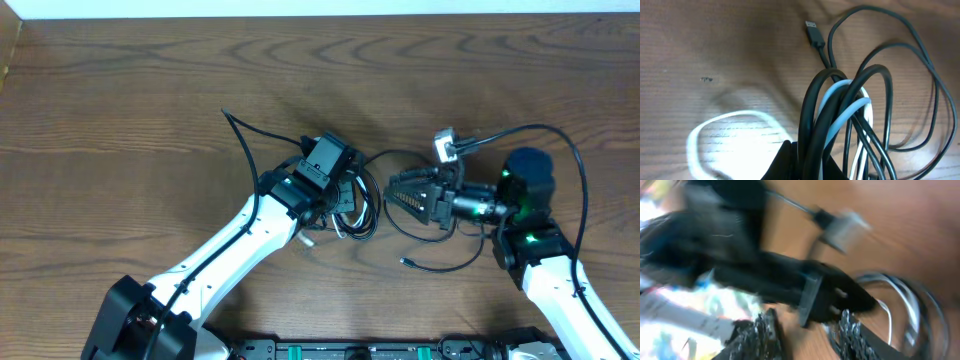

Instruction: Untangle cables

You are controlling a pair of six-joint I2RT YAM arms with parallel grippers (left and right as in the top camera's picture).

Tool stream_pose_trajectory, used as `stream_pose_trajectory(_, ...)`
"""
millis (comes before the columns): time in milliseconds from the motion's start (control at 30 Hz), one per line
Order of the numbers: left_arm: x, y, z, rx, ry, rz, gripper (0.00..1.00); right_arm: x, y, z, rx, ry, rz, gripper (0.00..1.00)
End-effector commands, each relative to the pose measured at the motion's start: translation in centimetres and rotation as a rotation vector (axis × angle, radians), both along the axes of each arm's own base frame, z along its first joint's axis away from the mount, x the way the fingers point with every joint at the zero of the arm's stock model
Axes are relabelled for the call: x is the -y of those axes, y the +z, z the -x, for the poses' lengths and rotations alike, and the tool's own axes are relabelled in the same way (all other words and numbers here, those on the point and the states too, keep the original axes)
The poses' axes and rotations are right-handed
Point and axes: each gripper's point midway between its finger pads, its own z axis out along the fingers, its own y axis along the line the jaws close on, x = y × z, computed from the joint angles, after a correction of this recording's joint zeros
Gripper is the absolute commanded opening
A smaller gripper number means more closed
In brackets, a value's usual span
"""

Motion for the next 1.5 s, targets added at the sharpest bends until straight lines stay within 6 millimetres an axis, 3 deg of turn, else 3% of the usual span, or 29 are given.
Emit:
stream_pose_trajectory(0, -0.2, -0.1, -0.2, 0.003, 0.023, -0.006, 0.08, 2.2, -3.6, -2.9, -0.014, -0.228, 0.191, 0.45)
stream_pose_trajectory(167, 0.2, 0.0, 0.0, -0.005, 0.011, 0.014, 0.08, 1.3, -5.5, -1.9, -0.013, -0.21, 0.293, 0.5)
stream_pose_trajectory(267, 0.8, 0.1, 0.2, -0.016, -0.007, 0.048, 0.08, 1.2, -7.8, -2.1, -0.03, -0.268, 0.413, 0.51)
stream_pose_trajectory(567, 0.9, 0.2, 0.2, -0.019, -0.009, 0.053, 0.08, -1.6, -11.6, -1.2, -0.024, -0.251, 0.564, 0.46)
stream_pose_trajectory(700, 0.9, 0.2, 0.2, -0.019, -0.01, 0.053, 0.08, -2.6, -12.3, -0.8, -0.037, -0.227, 0.561, 0.4)
stream_pose_trajectory(833, 0.9, 0.1, 0.2, -0.02, -0.01, 0.053, 0.08, -2.9, -12.1, -1.0, -0.038, -0.236, 0.543, 0.27)
stream_pose_trajectory(933, 0.9, 0.1, 0.2, -0.02, -0.01, 0.053, 0.08, -3.0, -11.9, -1.2, -0.039, -0.242, 0.534, 0.03)
stream_pose_trajectory(1167, 0.8, 0.1, 0.1, -0.015, -0.004, 0.046, 0.08, -4.5, -10.9, -0.2, -0.041, -0.161, 0.46, 0.01)
stream_pose_trajectory(1300, 0.2, 0.1, -0.5, 0.016, 0.019, 0.013, 0.08, -5.7, -8.8, 0.7, 0.024, -0.071, 0.381, 0.01)
stream_pose_trajectory(1467, 0.3, 0.4, -1.0, 0.041, 0.03, 0.017, 0.08, -5.9, -5.0, 1.7, 0.091, -0.017, 0.278, 0.01)
